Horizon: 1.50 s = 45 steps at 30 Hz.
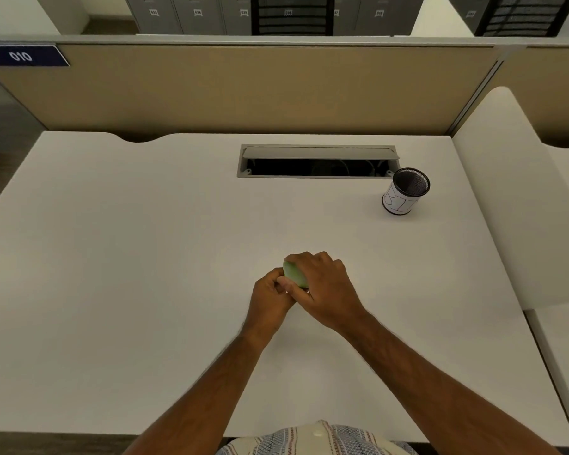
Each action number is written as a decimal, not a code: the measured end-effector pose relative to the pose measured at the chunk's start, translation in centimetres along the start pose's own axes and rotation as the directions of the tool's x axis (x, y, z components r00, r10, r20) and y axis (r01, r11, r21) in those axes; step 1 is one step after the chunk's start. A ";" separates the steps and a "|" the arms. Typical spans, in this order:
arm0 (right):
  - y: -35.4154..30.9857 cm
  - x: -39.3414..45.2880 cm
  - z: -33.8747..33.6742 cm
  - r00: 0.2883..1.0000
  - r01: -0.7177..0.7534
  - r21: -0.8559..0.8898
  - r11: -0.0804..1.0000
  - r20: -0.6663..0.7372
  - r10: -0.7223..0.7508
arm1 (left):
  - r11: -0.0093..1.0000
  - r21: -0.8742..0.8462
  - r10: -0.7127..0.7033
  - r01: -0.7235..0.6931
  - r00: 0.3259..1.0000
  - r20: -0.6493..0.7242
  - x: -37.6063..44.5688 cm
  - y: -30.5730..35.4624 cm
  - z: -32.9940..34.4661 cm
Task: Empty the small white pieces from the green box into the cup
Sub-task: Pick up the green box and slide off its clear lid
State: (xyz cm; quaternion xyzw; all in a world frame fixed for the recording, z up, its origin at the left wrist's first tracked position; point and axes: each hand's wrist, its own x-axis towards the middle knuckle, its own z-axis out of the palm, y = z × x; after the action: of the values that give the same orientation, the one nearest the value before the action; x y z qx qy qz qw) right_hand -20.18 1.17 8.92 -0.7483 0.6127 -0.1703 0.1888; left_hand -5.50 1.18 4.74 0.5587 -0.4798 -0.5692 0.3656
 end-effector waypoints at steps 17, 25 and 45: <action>0.1 0.9 -0.5 0.993 -0.032 0.229 0.973 0.118 0.005 | 0.999 0.008 -0.038 0.038 0.999 -0.034 0.3 -0.8 -0.7; 0.7 0.9 -1.7 0.992 -0.114 0.619 0.777 0.111 0.058 | 0.989 -0.145 -0.047 0.042 0.999 -0.028 0.1 -0.5 -0.7; 7.2 -0.9 1.9 0.705 -0.429 0.893 -0.137 0.426 0.567 | 0.990 -0.125 -0.074 0.070 0.997 -0.027 0.3 -0.8 -1.2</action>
State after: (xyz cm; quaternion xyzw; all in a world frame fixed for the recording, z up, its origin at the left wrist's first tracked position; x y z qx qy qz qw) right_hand -25.59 0.86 3.69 -0.1249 0.5847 -0.4781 0.6434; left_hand -4.29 1.01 3.98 0.5608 -0.4171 -0.6018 0.3866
